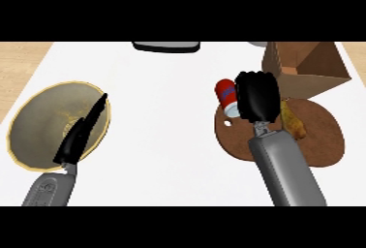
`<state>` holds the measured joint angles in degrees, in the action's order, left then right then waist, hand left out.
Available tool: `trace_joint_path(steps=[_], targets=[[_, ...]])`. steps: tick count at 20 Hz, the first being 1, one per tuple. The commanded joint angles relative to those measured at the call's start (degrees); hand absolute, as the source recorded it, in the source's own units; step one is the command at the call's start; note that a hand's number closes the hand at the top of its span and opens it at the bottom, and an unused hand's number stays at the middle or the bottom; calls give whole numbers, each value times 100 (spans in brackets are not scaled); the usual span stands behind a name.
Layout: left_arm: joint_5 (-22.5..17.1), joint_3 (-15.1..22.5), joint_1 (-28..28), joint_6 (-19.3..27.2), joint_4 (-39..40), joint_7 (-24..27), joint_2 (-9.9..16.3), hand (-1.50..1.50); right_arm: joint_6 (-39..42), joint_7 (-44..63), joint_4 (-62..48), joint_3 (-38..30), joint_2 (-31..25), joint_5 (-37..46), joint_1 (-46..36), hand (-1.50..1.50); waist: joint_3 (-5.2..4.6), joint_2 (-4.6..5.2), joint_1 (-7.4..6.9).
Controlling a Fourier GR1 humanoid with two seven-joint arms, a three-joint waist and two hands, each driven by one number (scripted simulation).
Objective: Pick the pear from the cutting board and place it in the cardboard box
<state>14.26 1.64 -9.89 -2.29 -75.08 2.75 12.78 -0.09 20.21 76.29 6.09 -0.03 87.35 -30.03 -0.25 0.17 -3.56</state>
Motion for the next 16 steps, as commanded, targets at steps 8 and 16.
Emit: trace_joint_path(steps=[8,16], targets=[[80,-125,-10,196,-3,-18,-88,0,1455,2434,-98,-97,3,-162,-2231,150,23,-18,293],[33,-232,-47,24,26,-103,-27,0,1267,2090,-145,-972,-747,-424,-2224,150,24,-10,349]])
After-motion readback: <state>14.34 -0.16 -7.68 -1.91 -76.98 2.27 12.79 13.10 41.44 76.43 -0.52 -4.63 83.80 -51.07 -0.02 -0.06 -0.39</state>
